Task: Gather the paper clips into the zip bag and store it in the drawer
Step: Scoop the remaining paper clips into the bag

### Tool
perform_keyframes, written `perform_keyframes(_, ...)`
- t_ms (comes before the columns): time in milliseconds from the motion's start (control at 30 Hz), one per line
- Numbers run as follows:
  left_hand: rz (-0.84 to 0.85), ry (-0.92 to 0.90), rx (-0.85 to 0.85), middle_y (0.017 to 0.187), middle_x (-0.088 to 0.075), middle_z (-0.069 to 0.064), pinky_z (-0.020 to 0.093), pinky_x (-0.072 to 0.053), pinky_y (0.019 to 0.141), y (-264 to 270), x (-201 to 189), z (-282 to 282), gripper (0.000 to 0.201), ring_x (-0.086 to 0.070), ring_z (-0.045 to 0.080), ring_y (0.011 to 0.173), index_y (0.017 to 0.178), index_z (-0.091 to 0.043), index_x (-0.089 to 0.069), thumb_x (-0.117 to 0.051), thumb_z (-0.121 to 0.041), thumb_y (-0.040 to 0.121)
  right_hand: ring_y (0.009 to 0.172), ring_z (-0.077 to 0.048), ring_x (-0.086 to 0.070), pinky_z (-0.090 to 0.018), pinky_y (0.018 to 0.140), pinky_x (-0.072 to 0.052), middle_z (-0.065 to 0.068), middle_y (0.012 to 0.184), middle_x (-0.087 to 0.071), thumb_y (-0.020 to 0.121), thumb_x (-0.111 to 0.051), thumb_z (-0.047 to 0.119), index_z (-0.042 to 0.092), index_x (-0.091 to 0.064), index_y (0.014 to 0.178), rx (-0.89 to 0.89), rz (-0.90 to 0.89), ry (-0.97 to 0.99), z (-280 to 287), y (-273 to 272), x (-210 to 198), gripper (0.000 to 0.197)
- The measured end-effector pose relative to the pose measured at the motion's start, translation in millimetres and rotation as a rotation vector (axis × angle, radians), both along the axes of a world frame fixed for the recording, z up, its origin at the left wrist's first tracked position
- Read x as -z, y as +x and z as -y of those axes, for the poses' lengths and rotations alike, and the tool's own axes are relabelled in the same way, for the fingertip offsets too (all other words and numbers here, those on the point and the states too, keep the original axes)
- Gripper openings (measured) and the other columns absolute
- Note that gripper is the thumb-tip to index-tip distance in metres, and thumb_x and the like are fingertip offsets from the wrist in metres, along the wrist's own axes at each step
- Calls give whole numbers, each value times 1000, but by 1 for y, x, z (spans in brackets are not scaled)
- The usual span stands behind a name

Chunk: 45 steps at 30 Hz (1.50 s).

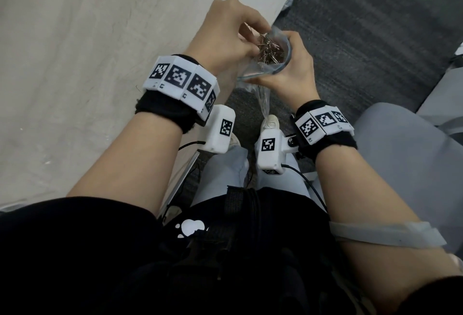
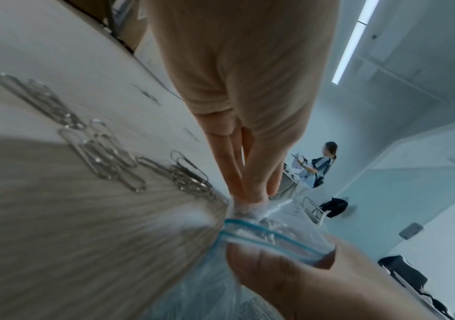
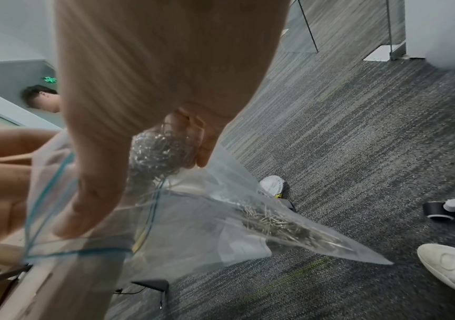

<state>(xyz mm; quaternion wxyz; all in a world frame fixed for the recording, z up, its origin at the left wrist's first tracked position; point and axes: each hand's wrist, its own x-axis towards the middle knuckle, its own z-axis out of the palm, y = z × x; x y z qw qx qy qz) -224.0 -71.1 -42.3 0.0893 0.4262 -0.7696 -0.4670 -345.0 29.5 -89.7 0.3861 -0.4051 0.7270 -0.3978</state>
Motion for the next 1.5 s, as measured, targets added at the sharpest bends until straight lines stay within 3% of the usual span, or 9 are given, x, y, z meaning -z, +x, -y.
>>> perform_keyframes(367, 55, -37, 40, 93, -72, 5, 19, -54, 80, -11, 4, -6, 26, -67, 11, 82, 98, -14, -73, -73, -5, 73, 91, 3, -60, -17, 80, -49, 16, 94, -59, 56, -89, 31, 20, -50, 102, 5, 9, 2, 2, 0, 0, 61)
perform_keyframes(500, -101, -30, -127, 87, -70, -1, 15, -55, 73, 0, 0, -1, 23, -67, 5, 75, 93, -10, -73, -68, -2, 72, 98, -1, -59, -18, 85, -48, 13, 101, -60, 53, -89, 38, 19, -50, 105, 11, 18, -1, 3, 1, 0, 67)
perform_keyframes(600, -129, -217, -343, 97, -69, -2, 19, -54, 74, 13, 7, 11, 27, -64, 5, 90, 93, -17, -72, -58, -5, 74, 104, -3, -58, -22, 91, -47, 9, 108, -60, 51, -88, 40, 15, -52, 109, 5, 20, 0, 4, 2, 0, 73)
perform_keyframes(767, 329, -492, -434, 144, -36, 8, 34, -28, 111, 35, 20, 37, 41, -28, 26, 138, 125, -18, -54, -46, -27, 86, 105, -3, -58, -23, 93, -48, 8, 109, -60, 51, -90, 38, 14, -52, 111, 8, 34, 14, 5, 2, -2, 75)
perform_keyframes(867, 498, -335, -389, 157, -9, 8, 55, -4, 116, 39, 24, 42, 51, 1, 33, 145, 141, -25, -33, -38, -35, 92, 104, -7, -59, -30, 94, -49, 3, 110, -62, 49, -89, 40, 17, -52, 109, 8, 28, 17, 6, 3, -2, 74)
perform_keyframes(967, 475, -267, -234, 158, 1, 9, 54, 9, 114, 38, 29, 39, 55, 8, 33, 145, 148, -27, -17, -33, -37, 97, 104, -8, -60, -32, 93, -49, 2, 110, -63, 49, -89, 40, 16, -52, 109, 13, 22, 25, 6, 3, -3, 75)
perform_keyframes(1167, 221, -189, 96, 158, -8, 9, 45, 10, 115, 33, 25, 17, 46, 6, 31, 146, 146, -15, -24, -27, -23, 101, 101, -5, -60, -28, 91, -50, 6, 107, -63, 49, -90, 40, 15, -53, 108, 24, 23, 14, 5, 4, -4, 75)
perform_keyframes(1333, 84, -54, 127, 152, -29, 4, 37, 3, 118, 29, 21, 0, 40, -5, 25, 146, 138, -16, -42, -38, -21, 98, 100, -6, -61, -28, 89, -51, 5, 107, -64, 49, -88, 45, 17, -52, 107, 21, 21, 3, 3, 5, -4, 74)
perform_keyframes(1500, -42, -43, -14, 140, -47, 8, 42, -29, 114, 23, 9, -8, 39, -35, 24, 135, 123, -22, -60, -52, -10, 87, 98, -7, -62, -31, 87, -52, 3, 105, -65, 52, -89, 39, 20, -51, 105, 18, 7, 9, 2, 4, -2, 68)
